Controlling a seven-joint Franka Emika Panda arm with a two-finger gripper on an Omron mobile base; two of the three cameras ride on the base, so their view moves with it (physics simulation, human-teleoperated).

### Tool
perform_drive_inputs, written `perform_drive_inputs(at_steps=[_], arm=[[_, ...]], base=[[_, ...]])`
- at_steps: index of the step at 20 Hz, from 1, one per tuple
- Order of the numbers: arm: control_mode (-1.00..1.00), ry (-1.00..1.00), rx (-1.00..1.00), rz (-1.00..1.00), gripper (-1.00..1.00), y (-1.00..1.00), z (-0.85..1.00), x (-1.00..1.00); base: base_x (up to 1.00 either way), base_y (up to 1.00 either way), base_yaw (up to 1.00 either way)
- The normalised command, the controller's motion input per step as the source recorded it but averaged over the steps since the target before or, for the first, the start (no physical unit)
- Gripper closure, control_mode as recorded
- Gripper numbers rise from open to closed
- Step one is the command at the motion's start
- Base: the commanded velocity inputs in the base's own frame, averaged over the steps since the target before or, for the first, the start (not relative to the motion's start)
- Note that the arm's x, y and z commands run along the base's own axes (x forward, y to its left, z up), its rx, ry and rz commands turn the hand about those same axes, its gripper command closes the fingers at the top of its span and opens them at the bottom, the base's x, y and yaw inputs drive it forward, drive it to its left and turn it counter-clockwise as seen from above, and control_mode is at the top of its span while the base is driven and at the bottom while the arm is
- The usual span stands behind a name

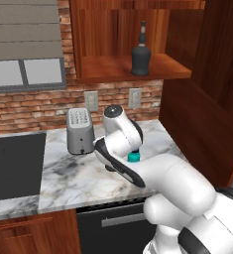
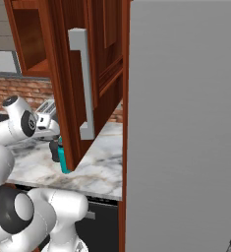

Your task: Sort all alcoholic drinks to one cabinet, and non-alcoholic drinks to the other.

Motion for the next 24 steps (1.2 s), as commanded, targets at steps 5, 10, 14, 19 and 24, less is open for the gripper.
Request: perform_drive_inputs(at_steps=[5,10,14,19,24], arm=[[-1.0,0.0,0.0,0.0,-1.0,0.0,-0.08,0.14],[-1.0,0.0,0.0,0.0,-1.0,0.0,-0.06,0.09],[-1.0,0.0,0.0,0.0,-1.0,0.0,-0.02,0.14],[-1.0,0.0,0.0,0.0,-1.0,0.0,-0.01,0.1],[-1.0,0.0,0.0,0.0,-1.0,0.0,-0.07,0.14]], base=[[0.0,0.0,0.0],[0.0,0.0,0.0],[0.0,0.0,0.0],[0.0,0.0,0.0],[0.0,0.0,0.0]])
